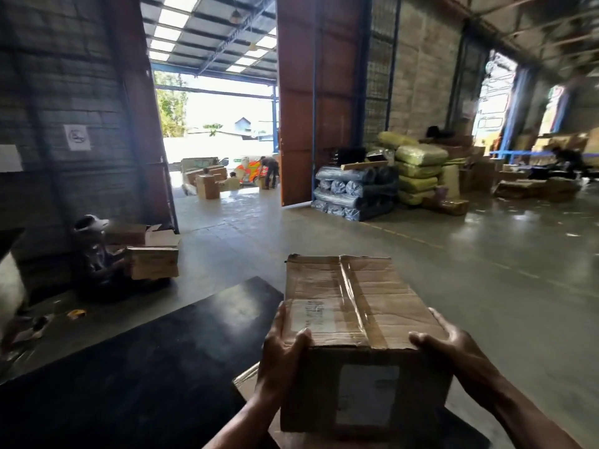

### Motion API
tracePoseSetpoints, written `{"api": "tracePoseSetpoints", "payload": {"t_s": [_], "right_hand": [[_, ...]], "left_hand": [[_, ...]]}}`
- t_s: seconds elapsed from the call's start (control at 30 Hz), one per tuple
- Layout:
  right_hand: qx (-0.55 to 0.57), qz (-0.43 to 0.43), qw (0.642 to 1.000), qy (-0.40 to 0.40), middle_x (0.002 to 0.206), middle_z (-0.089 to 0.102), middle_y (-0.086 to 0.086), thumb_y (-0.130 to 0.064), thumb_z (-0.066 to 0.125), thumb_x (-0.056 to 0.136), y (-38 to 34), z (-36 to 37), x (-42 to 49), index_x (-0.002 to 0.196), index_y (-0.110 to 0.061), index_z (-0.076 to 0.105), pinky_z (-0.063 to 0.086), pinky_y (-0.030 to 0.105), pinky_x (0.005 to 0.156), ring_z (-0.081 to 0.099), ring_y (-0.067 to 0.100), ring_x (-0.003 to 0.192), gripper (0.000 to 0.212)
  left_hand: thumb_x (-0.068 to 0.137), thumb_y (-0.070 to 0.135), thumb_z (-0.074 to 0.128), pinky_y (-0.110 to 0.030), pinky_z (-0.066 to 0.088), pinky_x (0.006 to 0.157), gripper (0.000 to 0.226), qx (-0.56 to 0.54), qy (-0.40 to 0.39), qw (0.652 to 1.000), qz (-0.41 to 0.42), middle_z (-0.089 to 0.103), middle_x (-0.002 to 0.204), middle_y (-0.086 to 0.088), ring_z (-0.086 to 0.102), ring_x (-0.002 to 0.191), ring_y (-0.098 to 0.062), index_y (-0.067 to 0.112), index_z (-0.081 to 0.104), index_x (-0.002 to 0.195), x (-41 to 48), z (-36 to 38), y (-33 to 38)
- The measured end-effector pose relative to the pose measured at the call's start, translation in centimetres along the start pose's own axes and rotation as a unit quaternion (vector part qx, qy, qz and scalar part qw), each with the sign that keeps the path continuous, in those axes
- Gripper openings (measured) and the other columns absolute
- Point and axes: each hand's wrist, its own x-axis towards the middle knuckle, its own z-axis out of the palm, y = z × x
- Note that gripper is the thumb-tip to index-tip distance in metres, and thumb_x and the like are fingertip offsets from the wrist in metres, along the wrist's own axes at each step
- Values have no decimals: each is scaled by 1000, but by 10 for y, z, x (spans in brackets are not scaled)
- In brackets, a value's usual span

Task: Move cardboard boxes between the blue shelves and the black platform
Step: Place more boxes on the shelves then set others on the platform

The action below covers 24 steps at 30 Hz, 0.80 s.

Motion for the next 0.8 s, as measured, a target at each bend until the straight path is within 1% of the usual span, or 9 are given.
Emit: {"api": "tracePoseSetpoints", "payload": {"t_s": [0.1,0.2,0.33,0.37,0.43,0.5,0.6,0.67,0.8], "right_hand": [[-31,-8,996,86,143,48,5,-68,81,37,-11,-28,-46,152,-29,30,47,35,96,53,21,122,132],[-48,-9,983,174,138,46,1,-64,78,40,-17,-62,-103,153,-26,30,42,30,91,46,14,123,128],[-61,14,953,295,140,51,0,-66,85,48,-14,-105,-211,152,-27,31,47,36,99,51,16,126,123],[-57,17,943,327,136,55,-1,-60,87,54,-11,-115,-242,150,-26,33,48,34,97,55,15,121,116],[-72,18,925,371,130,59,-6,-51,87,63,-8,-129,-314,143,-28,41,48,31,95,58,13,115,96],[-83,31,900,427,126,65,-3,-56,86,59,-11,-135,-391,140,-24,48,51,34,94,63,15,114,95],[-80,54,862,497,105,73,-1,-45,83,56,-28,-119,-507,127,-16,58,52,20,75,69,15,99,80],[-73,66,838,537,102,73,-3,-49,83,53,-41,-97,-571,122,-20,58,53,24,79,69,17,98,79],[-64,78,809,579,103,69,-14,-43,85,66,-58,-52,-672,118,-31,56,51,29,87,65,7,98,60]], "left_hand": [[86,24,68,-4,45,84,71,6,-46,999,23,58,132,8,62,104,4,27,33,149,-1,26,22],[82,32,64,2,35,89,78,-27,-109,993,41,43,142,10,51,121,-6,19,31,151,-20,61,43],[80,34,70,-22,28,115,77,-91,-211,971,62,39,143,16,40,137,-9,21,38,149,-73,111,73],[82,28,74,-25,34,113,74,-114,-242,962,64,44,141,16,47,132,-6,24,40,147,-90,123,81],[85,19,75,-16,47,96,69,-154,-310,936,65,58,129,19,60,111,5,31,40,144,-133,144,100],[85,23,75,-15,52,86,67,-178,-379,905,73,65,117,21,65,104,0,32,44,144,-182,159,120],[74,47,75,-35,51,100,82,-189,-463,863,68,66,124,9,65,113,-14,28,43,147,-255,162,148],[66,57,72,-43,47,104,94,-201,-502,838,69,62,132,4,62,117,-19,28,40,149,-304,151,162],[60,61,65,-42,42,109,98,-201,-527,822,70,52,141,8,54,123,-18,31,39,150,-381,121,187]]}}
